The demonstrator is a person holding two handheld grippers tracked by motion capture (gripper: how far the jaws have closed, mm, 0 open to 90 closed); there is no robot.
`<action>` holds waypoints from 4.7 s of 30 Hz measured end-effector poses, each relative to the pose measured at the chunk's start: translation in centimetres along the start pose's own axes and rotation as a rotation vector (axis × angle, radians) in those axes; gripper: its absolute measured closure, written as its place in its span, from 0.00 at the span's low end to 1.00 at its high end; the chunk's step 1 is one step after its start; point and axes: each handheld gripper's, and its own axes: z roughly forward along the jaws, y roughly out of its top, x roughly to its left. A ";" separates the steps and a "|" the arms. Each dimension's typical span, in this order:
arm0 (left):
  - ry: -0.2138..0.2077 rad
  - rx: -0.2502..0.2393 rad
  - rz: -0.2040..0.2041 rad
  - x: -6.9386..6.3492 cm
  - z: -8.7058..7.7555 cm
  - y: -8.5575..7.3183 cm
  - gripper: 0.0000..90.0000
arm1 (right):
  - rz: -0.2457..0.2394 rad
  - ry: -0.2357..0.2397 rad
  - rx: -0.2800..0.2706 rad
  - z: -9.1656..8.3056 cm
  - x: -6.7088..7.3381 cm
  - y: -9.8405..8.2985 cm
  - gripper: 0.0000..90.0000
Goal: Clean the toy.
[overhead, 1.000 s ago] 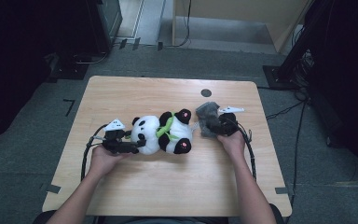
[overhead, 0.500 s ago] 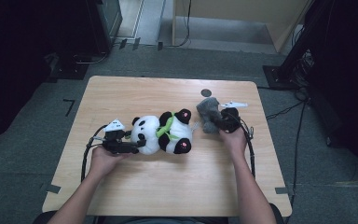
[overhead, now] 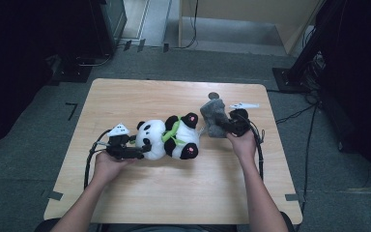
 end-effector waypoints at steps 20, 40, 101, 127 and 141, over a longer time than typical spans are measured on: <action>0.022 -0.006 0.003 -0.5 -0.1 -0.2 0.33 | -0.115 -0.004 0.061 -2.5 4.4 5.8 0.86; 0.025 -0.007 -0.001 -0.5 -0.1 -0.1 0.32 | -0.262 0.075 0.089 -1.0 12.1 11.6 0.85; 0.025 0.007 -0.013 -0.4 0.3 0.2 0.40 | -0.302 0.044 0.226 6.9 14.9 8.8 0.81; 0.021 -0.001 -0.012 -0.3 0.2 0.0 0.40 | -0.263 -0.019 0.144 1.5 10.8 10.5 0.84; 0.025 -0.005 -0.005 -0.5 0.2 0.0 0.39 | -0.279 0.196 0.128 5.5 18.5 11.2 0.84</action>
